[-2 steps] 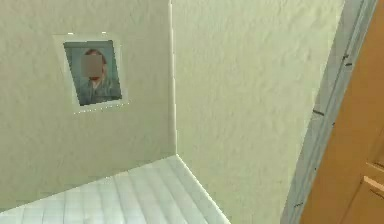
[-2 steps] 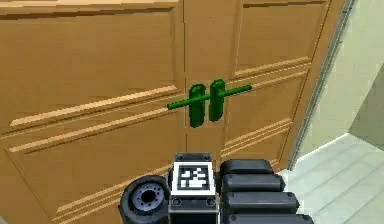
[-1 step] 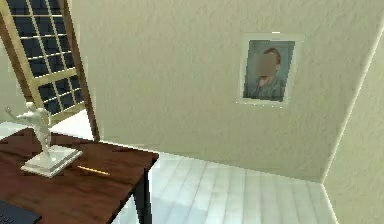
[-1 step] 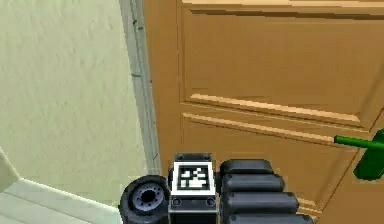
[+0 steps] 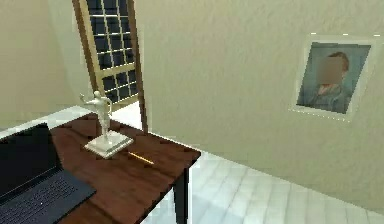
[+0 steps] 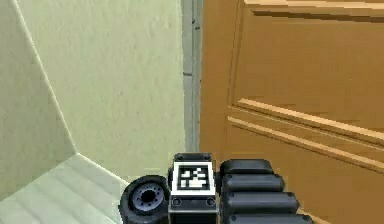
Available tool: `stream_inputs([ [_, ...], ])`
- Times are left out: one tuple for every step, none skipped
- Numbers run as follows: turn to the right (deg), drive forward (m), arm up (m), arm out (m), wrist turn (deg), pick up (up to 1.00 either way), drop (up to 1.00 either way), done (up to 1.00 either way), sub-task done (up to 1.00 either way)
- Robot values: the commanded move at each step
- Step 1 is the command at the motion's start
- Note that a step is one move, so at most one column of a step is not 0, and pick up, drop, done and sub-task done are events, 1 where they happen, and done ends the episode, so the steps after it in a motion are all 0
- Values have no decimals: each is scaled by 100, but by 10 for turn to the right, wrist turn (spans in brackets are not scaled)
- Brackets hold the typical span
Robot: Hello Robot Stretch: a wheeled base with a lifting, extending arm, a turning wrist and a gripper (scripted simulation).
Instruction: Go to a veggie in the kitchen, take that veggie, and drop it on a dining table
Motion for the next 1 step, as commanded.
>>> stream_inputs([
  [450, 0, 0, 0, 0, 0, 0, 0, 0],
])
